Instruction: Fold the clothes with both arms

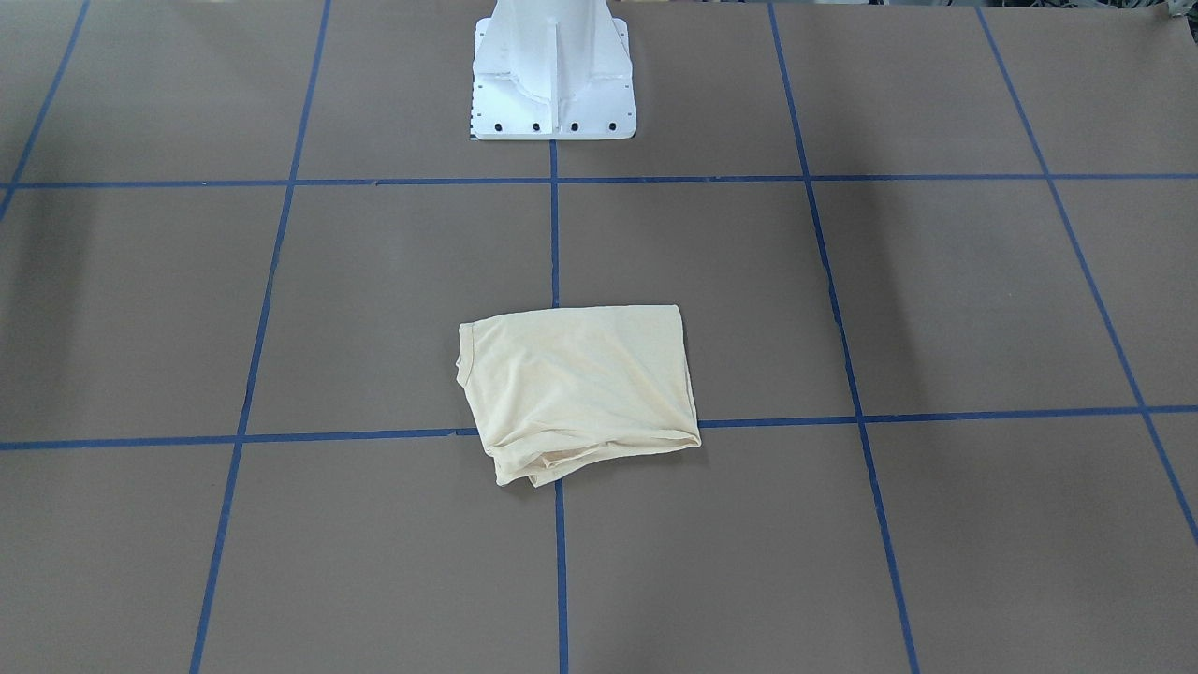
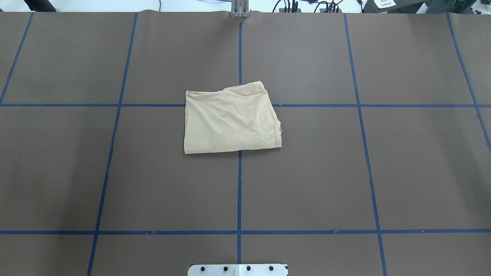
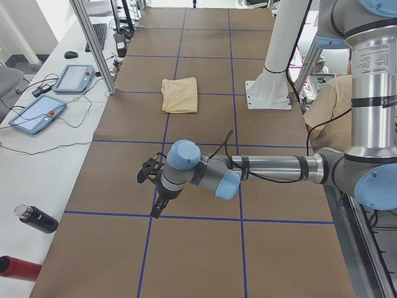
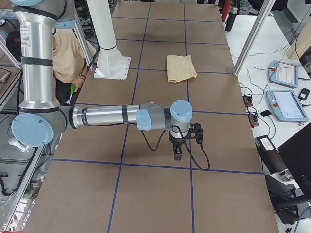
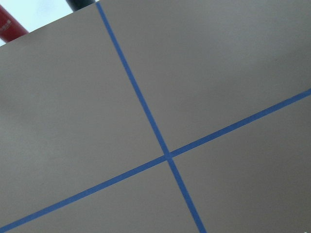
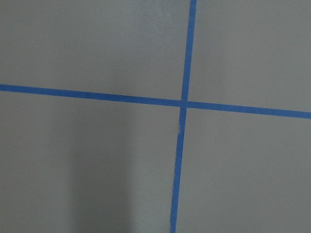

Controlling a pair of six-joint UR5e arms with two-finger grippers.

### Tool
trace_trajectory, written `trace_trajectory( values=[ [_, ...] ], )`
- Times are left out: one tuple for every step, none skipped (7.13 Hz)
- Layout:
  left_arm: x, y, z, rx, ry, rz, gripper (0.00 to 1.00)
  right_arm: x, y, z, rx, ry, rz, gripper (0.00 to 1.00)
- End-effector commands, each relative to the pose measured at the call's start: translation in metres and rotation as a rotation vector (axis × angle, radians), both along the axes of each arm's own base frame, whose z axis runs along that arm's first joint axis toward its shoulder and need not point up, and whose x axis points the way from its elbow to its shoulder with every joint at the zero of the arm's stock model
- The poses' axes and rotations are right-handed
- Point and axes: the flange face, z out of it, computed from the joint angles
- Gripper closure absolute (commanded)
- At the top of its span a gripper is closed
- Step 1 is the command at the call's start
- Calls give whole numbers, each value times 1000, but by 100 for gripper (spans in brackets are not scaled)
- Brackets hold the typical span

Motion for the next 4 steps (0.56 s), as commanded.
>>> trace_trajectory(
  values=[
    [-3,7,0,-56,5,-5,0,0,1,0,-1,0,0,0],
    [0,22,-3,-59,15,-4,0,-1,1,-1,1,3,-2,0],
    [0,22,-3,-50,18,-1,0,-2,2,0,1,1,-3,0],
    [0,22,-6,-34,12,6,0,-1,2,12,-26,16,4,0]
  ],
)
